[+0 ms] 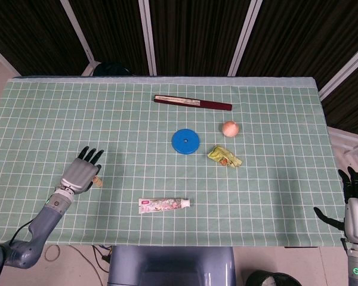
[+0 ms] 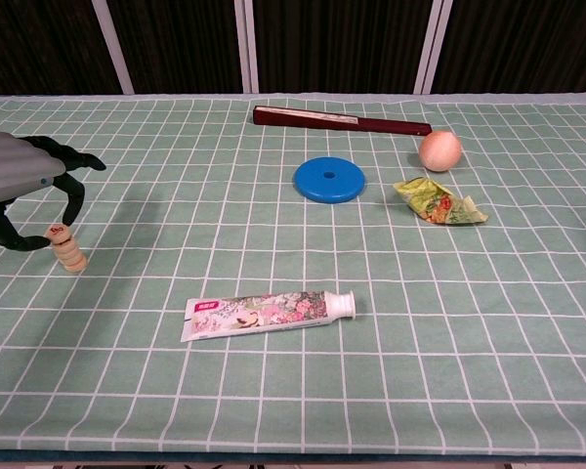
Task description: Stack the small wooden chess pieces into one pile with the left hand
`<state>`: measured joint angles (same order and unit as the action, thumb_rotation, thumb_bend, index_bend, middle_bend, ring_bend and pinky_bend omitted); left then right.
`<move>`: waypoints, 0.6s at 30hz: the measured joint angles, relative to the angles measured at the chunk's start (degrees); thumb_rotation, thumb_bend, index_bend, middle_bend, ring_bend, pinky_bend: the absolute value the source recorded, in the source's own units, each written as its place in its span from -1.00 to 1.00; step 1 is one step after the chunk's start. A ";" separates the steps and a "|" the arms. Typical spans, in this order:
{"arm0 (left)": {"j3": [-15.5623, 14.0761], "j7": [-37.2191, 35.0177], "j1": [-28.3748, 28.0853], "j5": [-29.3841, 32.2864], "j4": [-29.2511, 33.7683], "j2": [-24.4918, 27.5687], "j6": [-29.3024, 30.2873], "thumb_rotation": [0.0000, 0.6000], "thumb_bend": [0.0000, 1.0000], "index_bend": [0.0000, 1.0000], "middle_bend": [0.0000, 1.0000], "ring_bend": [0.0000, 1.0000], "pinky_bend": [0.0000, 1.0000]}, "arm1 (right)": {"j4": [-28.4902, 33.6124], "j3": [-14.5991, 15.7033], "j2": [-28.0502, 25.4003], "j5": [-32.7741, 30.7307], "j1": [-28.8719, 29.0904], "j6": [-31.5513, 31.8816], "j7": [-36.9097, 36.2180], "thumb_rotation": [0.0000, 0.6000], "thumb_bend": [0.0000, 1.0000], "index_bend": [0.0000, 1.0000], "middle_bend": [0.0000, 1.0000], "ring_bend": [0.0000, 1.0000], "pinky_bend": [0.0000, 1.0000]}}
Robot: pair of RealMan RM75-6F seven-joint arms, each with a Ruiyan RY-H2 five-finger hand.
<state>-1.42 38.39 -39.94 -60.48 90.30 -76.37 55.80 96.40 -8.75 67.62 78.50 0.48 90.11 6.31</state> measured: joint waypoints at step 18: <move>-0.13 2.55 -0.23 0.50 1.25 0.21 0.21 1.00 -0.37 -0.07 -0.96 -1.00 -1.00 | -0.18 -0.12 0.16 0.08 -0.02 0.28 -0.04 1.00 -0.54 -0.84 -0.97 -1.00 -1.00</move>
<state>-1.56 40.94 -40.17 -59.98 91.55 -76.16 56.01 96.22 -8.87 67.78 78.58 0.46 90.38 6.27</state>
